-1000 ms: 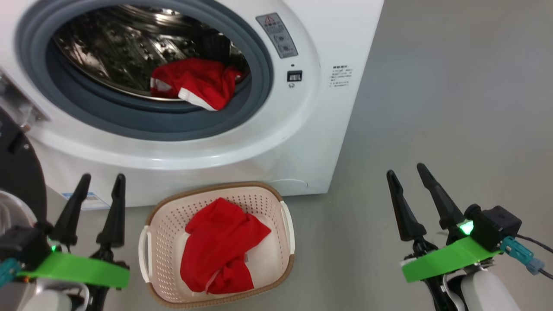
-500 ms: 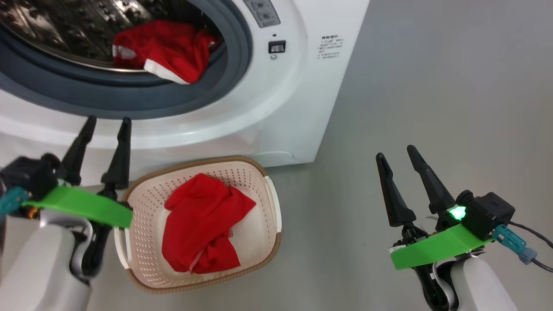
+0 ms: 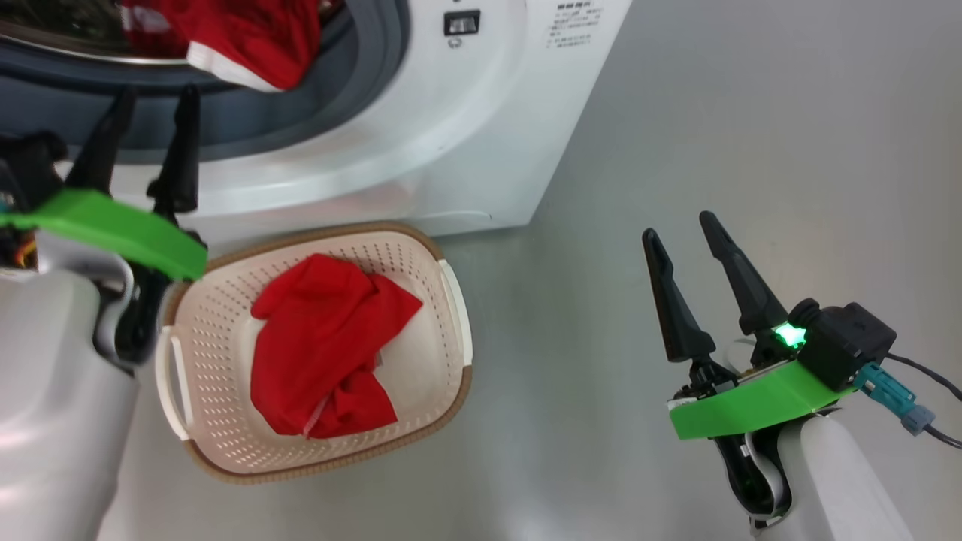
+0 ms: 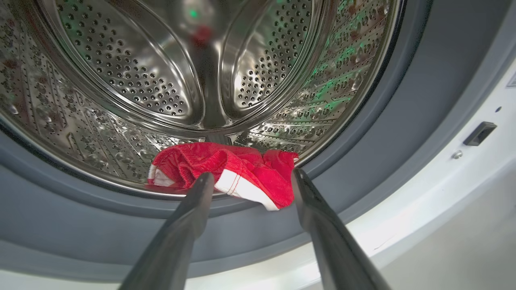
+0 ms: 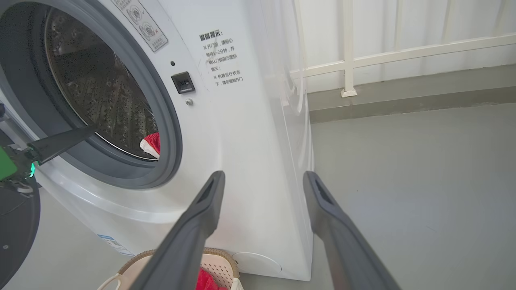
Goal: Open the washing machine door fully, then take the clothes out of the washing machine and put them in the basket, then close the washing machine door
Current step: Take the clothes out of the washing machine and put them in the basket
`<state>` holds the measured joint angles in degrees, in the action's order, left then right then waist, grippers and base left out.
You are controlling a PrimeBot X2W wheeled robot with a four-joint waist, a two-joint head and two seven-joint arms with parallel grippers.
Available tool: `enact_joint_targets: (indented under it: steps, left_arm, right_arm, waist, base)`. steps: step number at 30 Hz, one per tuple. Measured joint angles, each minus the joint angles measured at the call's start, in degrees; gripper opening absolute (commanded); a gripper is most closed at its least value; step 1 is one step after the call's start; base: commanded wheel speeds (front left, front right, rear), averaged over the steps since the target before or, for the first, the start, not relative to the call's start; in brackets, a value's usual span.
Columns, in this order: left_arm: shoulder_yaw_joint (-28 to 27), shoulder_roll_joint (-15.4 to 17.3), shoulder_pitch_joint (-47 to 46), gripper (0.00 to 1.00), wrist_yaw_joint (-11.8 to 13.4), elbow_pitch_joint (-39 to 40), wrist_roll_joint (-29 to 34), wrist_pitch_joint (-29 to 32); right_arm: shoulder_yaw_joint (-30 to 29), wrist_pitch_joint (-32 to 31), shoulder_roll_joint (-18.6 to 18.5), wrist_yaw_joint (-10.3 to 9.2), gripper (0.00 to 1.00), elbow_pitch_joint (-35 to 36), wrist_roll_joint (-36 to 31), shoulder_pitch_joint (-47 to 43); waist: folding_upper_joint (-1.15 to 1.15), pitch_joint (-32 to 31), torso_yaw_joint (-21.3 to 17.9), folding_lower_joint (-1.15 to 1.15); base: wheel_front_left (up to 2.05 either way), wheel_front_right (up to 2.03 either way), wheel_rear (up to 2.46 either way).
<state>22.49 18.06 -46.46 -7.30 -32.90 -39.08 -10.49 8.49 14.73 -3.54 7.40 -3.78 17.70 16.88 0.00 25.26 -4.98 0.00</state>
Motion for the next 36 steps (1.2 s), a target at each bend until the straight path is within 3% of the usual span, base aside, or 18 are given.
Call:
enact_joint_targets:
  steps: [22, 36]
  left_arm:
    - [4.26, 1.83, -21.19, 1.00, -0.01, -15.57, -10.89, 8.96]
    - [7.11, 1.83, -28.60, 1.00, 0.07, -24.82, -12.43, 13.93]
  right_arm:
    - [1.66, 0.00, 0.04, 0.00, 1.00, 2.30, 0.96, 3.44]
    - [1.94, 0.00, 0.05, 0.00, 1.00, 3.30, 1.10, 3.83]
  waist:
    - [0.00, 8.38, -3.94, 0.00]
    - [0.00, 11.54, -6.39, 0.00]
  base:
    - [0.00, 0.00, 0.00]
    - [0.00, 0.00, 0.00]
